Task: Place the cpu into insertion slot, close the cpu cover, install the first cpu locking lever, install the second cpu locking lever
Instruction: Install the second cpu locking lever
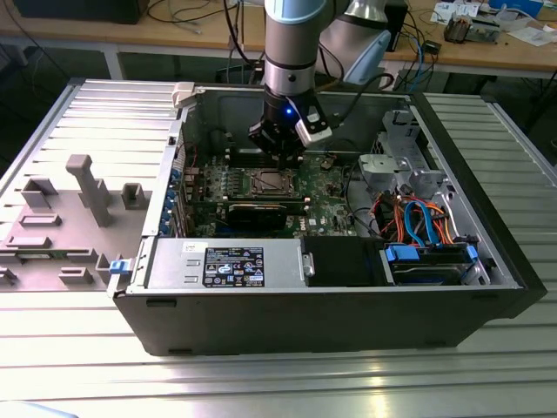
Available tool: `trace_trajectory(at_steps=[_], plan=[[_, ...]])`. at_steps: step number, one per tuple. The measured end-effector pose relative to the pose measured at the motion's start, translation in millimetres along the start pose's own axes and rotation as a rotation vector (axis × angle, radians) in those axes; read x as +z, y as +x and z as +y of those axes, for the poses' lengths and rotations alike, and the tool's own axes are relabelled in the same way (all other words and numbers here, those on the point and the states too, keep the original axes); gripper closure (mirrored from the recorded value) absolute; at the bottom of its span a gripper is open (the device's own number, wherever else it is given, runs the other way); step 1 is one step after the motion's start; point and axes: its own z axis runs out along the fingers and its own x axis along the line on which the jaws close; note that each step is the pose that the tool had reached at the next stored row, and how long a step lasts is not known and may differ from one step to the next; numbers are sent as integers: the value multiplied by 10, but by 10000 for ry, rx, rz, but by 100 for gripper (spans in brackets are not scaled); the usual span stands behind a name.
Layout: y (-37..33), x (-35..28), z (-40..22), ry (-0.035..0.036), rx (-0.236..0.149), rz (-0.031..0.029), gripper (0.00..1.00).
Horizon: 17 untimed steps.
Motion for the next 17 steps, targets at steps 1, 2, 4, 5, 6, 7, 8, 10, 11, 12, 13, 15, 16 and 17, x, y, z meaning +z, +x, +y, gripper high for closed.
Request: trace_trajectory(at_steps=[1,2,4,5,6,7,8,10,11,12,13,15,16,17], plan=[[2,-1,-36,4,0,0,89],[3,-2,-55,4,0,0,89],[4,-5,-115,4,-1,0,89],[4,-6,-142,6,-1,0,89],[4,-7,-162,5,0,0,89],[4,-7,-184,3,0,0,89],[5,-8,-199,6,0,0,89],[4,-9,-224,21,-1,-1,89],[7,-10,-240,31,-1,0,89],[8,-12,-245,34,-1,0,89],[8,-70,-245,37,-4,0,89],[7,-179,-240,76,-5,-1,89],[6,-208,-240,95,-8,0,89],[7,-212,-243,100,-11,-1,89]])
